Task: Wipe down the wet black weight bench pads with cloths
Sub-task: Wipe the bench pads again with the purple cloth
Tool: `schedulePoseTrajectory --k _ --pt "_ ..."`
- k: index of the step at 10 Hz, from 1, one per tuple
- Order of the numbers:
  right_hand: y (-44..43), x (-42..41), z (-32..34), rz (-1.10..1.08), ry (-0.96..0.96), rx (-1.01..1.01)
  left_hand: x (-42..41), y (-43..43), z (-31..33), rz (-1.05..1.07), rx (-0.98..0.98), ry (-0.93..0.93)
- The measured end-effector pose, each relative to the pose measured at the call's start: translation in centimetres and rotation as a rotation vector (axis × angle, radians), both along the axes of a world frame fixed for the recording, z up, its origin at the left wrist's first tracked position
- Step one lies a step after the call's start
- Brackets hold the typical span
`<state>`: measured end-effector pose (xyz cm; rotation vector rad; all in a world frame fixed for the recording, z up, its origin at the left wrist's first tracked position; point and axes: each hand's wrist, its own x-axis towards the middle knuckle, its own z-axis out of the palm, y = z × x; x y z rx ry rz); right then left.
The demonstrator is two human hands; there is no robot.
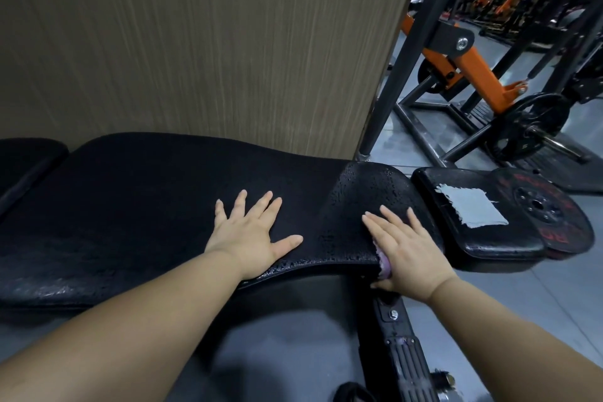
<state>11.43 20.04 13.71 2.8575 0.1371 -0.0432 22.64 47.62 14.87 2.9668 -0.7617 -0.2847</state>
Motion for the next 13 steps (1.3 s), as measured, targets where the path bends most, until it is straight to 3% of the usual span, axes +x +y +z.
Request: schedulePoseTrajectory --k 4,6,7,9,10,11,13 --pt "-4.4 -1.8 1.9 -0.17 0.097 -0.004 -0.1 0.1 0.0 0.001 -0.007 -0.011" --pt "-1.5 -2.9 4.0 -0.327 0.108 -0.142 -0.1 0.2 0.0 -0.003 -0.015 -0.01" --pt "-0.8 -3.5 4.3 -0.433 0.087 0.006 -0.2 0.2 -0.1 -0.005 -0.013 -0.006" --pt "-0.2 -4.1 3.8 -0.936 -0.185 0.779 0.0 0.2 0.1 -0.006 -0.024 -0.004" --pt "0.2 -3.3 3.0 -1.032 -0.175 1.085 -0.1 0.2 0.2 -0.008 -0.029 -0.006" --pt "0.8 -1.9 2.2 -1.075 -0.204 1.166 -0.1 0.2 0.2 -0.013 -0.028 -0.005" --pt "0.9 -0.7 2.1 -1.087 -0.27 1.008 0.0 0.2 0.0 -0.017 -0.023 -0.011"
